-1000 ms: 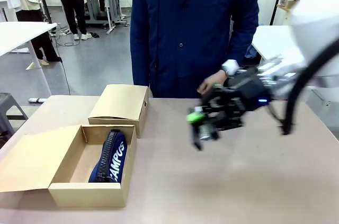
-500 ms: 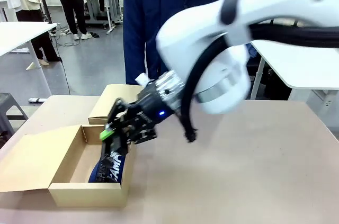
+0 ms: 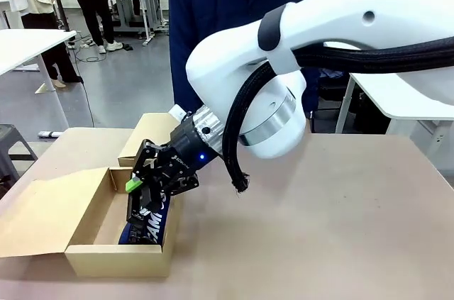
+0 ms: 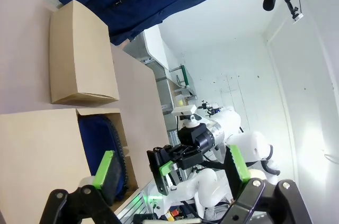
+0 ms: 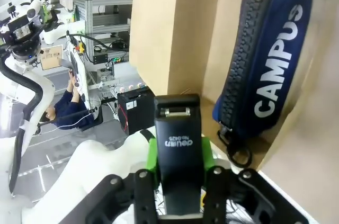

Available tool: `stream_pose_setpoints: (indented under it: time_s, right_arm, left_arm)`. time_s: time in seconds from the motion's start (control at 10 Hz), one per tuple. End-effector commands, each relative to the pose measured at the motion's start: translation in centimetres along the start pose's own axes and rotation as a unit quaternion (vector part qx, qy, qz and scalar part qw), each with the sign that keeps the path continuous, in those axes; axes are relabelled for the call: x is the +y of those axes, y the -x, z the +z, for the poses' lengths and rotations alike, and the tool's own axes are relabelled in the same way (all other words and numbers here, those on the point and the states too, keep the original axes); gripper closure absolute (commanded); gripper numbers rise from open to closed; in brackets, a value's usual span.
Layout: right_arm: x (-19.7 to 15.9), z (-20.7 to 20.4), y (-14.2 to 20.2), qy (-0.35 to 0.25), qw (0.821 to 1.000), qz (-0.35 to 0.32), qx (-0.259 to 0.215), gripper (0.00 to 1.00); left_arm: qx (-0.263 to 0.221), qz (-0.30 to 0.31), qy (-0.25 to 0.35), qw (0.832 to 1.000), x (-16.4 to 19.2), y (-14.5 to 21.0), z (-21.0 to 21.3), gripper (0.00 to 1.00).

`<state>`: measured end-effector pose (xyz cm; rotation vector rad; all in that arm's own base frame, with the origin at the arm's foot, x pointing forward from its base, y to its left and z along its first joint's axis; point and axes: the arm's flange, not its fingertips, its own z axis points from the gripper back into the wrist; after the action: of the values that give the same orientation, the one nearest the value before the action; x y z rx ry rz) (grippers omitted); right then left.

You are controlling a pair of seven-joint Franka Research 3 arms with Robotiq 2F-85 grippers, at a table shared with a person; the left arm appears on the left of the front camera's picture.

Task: Place items inside the box.
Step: Pick up a Pencil pouch or Stapler and place it inside the Mailer Box closest to the robot.

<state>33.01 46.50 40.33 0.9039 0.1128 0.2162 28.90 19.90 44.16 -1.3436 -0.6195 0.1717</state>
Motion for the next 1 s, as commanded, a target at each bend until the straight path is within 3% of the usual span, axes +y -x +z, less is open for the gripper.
stream_pose_setpoints:
  time_s: [0.0,0.1,0.4,0.7,0.9]
  right_arm:
    - [1.9,-2.4,-1.1,0.043,0.999,-0.018,-0.01,0.63]
    - [3.5,-3.8,-2.2,0.05,0.999,-0.012,-0.003,0.63]
    - [8.1,-8.4,-6.3,0.134,0.987,-0.083,-0.019,0.63]
    - [8.7,-11.2,-7.8,0.209,0.974,-0.087,-0.024,0.63]
    - [8.4,-11.2,-7.8,0.212,0.974,-0.082,-0.017,0.63]
  left_arm:
    - [-0.006,-0.01,0.01,1.0,-0.1,0.1,0.0,0.0]
    - [-0.006,-0.01,0.01,1.0,-0.1,0.1,0.0,0.0]
    - [-0.006,-0.01,0.01,1.0,-0.1,0.1,0.0,0.0]
    - [-0.006,-0.01,0.01,1.0,-0.1,0.1,0.0,0.0]
    - [-0.006,-0.01,0.01,1.0,-0.1,0.1,0.0,0.0]
